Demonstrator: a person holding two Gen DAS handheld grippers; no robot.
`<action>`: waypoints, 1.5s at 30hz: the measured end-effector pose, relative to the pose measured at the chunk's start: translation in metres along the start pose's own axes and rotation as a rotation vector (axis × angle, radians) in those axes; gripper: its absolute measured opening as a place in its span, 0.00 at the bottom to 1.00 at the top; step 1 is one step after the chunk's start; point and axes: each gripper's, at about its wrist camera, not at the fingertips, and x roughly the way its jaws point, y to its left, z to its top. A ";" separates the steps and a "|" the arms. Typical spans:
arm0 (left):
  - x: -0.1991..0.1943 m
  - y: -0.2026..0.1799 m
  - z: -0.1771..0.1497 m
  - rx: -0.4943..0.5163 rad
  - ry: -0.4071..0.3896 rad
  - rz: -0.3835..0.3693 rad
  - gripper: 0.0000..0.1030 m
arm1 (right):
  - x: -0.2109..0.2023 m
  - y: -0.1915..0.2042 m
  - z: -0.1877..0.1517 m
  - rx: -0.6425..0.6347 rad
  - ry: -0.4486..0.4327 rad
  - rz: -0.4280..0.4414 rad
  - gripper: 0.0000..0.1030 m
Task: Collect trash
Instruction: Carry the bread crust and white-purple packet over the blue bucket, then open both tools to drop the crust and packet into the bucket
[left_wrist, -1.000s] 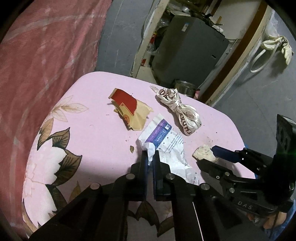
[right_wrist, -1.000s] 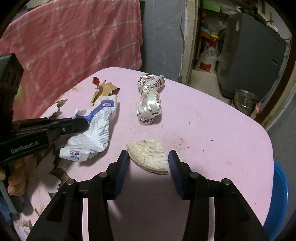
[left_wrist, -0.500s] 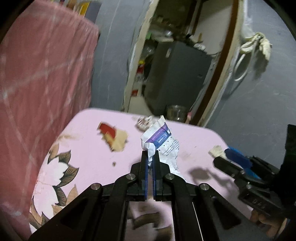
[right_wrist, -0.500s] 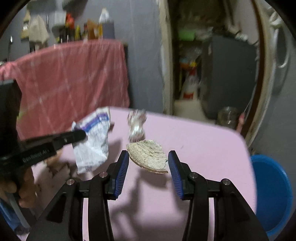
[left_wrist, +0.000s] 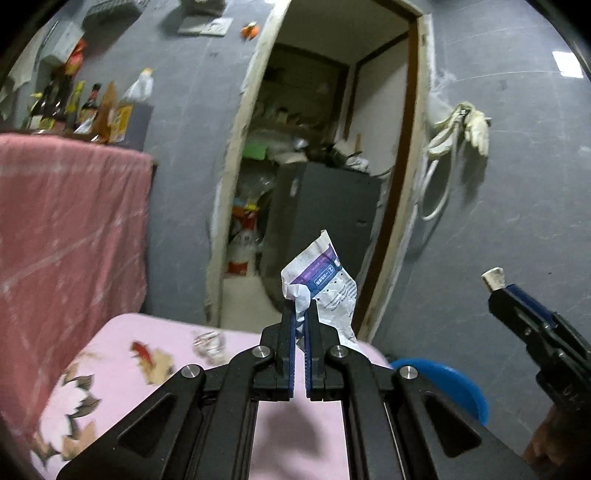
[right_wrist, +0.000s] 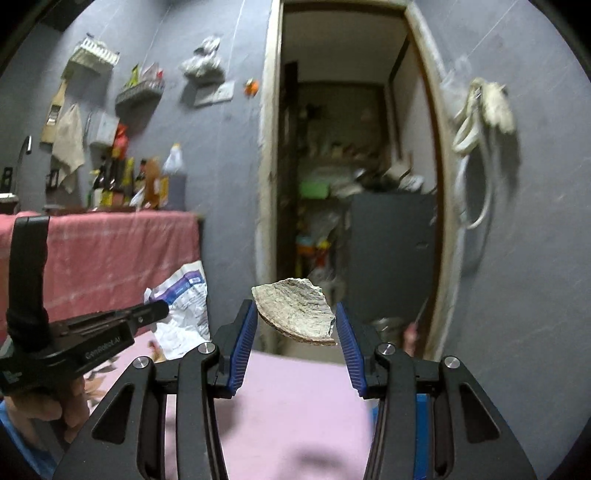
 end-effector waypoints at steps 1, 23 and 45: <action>0.003 -0.009 0.000 0.002 -0.009 -0.013 0.02 | -0.003 -0.007 0.001 -0.006 -0.013 -0.024 0.41; 0.122 -0.177 -0.052 0.098 0.283 -0.201 0.02 | -0.016 -0.160 -0.068 0.090 0.085 -0.322 0.41; 0.189 -0.179 -0.123 0.096 0.628 -0.113 0.02 | 0.024 -0.190 -0.123 0.214 0.383 -0.271 0.42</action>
